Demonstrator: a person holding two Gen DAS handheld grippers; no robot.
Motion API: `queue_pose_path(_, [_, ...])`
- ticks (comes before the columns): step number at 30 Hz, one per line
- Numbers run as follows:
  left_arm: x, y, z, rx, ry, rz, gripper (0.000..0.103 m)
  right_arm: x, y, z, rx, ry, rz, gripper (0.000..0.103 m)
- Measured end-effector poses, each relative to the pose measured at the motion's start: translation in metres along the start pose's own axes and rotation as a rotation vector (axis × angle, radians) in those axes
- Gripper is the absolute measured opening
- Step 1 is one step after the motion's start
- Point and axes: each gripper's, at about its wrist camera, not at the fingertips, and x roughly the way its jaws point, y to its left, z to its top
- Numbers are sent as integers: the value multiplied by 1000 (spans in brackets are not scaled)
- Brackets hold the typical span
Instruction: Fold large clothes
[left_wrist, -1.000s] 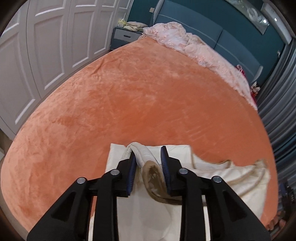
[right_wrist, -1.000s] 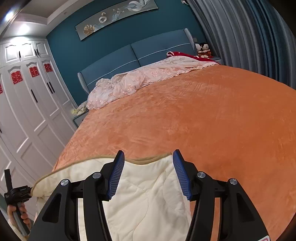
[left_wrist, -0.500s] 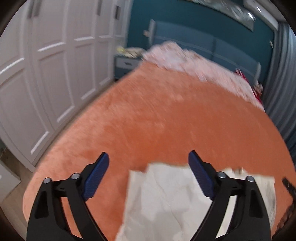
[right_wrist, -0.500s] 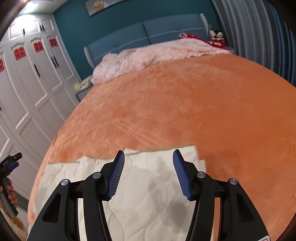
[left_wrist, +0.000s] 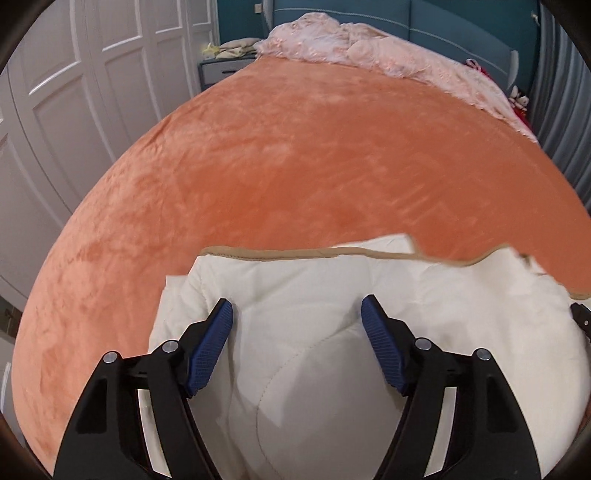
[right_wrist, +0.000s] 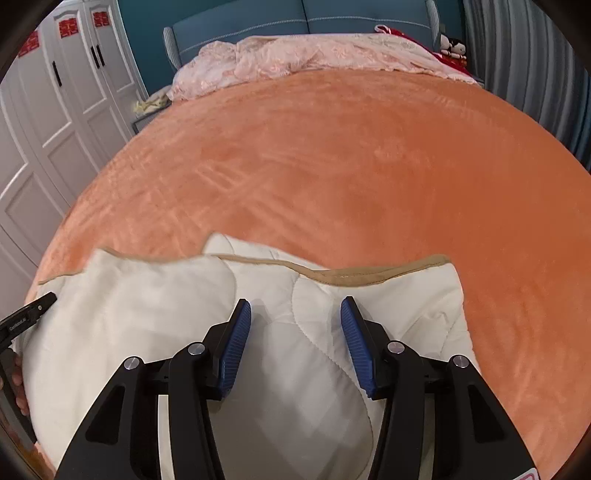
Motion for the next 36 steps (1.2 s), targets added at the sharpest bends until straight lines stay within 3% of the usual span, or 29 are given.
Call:
queue_pose_path(15, [19,6,-22,-46,-88,49,73,25,-5,-17,32,-39,5,47])
queue_pose_path(21, [20,6,-21,-52,-83,53,73,26,-7,-14,50,-29,17,46])
queue_pose_path(25, [1,17,-12,-88,-59,19,71,-6,-3,-3,86,-46,-24,40])
queue_pose_path(27, [-16,19,-8,-113,-58,7,71,-30,8,3,98,-87,46,32])
queue_pose_path(29, [-37,11,-1,-119,-68,-50,70,-40,28,9,73,-84,100,15])
queue_pose_path(32, [-53,-26,9,-36,-53,-117,70,-37,76,17,-8,-23,198,5])
queue_pose_path(36, [-46,-75,5,80,-28,-110,65,-16,124,15,-98,45,239,1])
